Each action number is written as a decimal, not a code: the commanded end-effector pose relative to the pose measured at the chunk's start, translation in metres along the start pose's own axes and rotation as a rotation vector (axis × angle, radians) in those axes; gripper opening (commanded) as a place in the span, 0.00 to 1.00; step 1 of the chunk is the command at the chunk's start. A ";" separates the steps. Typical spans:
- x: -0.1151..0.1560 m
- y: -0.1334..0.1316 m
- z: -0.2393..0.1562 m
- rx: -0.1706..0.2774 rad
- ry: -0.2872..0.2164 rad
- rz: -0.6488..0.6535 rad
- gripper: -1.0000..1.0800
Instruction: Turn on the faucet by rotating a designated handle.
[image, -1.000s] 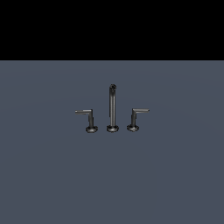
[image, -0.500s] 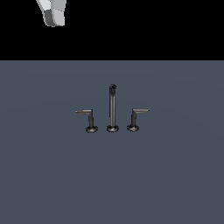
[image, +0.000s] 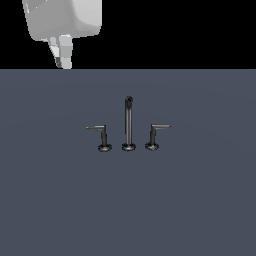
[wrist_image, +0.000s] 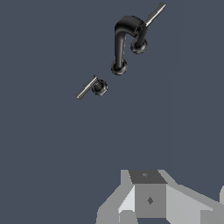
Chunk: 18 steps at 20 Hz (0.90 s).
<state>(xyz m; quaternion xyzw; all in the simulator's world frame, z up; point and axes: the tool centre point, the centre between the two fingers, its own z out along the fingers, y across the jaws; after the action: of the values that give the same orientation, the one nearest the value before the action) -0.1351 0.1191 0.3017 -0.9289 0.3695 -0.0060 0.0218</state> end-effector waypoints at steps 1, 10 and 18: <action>0.004 -0.010 0.013 0.000 0.000 0.047 0.00; 0.020 -0.042 0.053 -0.004 0.002 0.198 0.00; 0.038 -0.065 0.087 -0.010 0.005 0.321 0.00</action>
<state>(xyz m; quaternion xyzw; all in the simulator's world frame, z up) -0.0668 0.1423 0.2239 -0.8642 0.5029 -0.0029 0.0173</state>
